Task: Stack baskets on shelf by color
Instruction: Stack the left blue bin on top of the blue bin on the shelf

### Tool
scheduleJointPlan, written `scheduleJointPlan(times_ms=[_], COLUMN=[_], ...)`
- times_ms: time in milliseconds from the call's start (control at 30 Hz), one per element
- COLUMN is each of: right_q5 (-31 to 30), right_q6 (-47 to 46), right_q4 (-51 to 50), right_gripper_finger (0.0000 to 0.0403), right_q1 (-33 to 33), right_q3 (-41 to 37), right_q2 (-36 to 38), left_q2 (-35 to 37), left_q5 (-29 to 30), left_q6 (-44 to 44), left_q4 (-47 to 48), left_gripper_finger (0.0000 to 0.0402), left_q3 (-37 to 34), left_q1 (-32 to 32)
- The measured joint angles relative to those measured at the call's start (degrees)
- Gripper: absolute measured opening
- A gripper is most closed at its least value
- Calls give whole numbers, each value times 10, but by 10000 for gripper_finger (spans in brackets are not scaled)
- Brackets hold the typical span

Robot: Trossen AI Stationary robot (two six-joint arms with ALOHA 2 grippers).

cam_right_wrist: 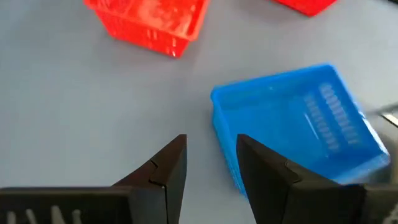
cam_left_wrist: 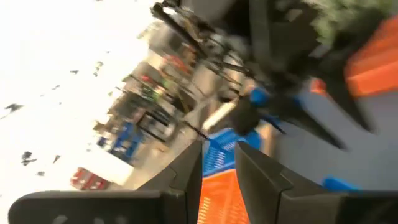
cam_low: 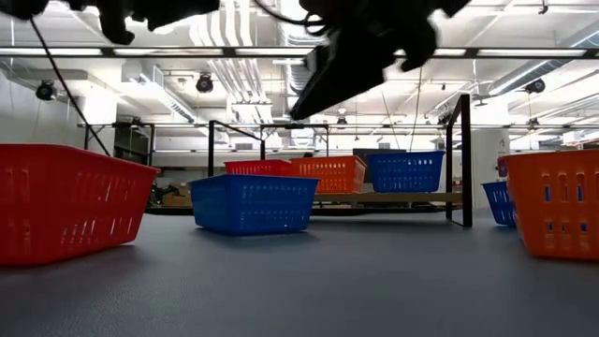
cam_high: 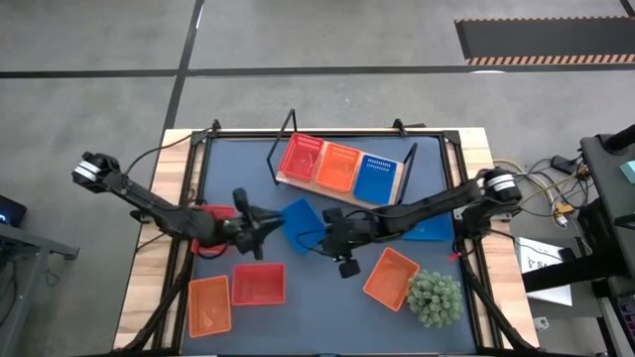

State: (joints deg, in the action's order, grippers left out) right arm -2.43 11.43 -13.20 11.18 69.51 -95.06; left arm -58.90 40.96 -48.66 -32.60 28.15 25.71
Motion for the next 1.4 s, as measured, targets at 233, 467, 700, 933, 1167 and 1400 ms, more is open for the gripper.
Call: scheduleJointPlan(times_ms=[233,467,700,933,1167,1400], right_q5=[29,61,70,70,57,-23], right_q6=[27,33,58,82,56,10], right_q4=[-40,-47,-41,-36,-42,-135], right_gripper_finger=[132,132,128,25,9,9], right_q1=[-28,-48,-58,-57,-39,-4], right_q3=[67,89,89,89,100,171], right_q2=[-76,-119,-146,-151,-121,-83], left_q2=[44,52,69,69,66,66], left_q5=[-9,-19,-18,-17,-15,-15], left_q6=[-12,-30,-49,-40,-12,-12], left_q4=[-143,-154,-165,-165,-164,-163], left_gripper_finger=[79,79,79,79,79,79], left_q3=[-96,-115,-107,-117,-121,-128], left_q1=[0,0,2,3,3,4])
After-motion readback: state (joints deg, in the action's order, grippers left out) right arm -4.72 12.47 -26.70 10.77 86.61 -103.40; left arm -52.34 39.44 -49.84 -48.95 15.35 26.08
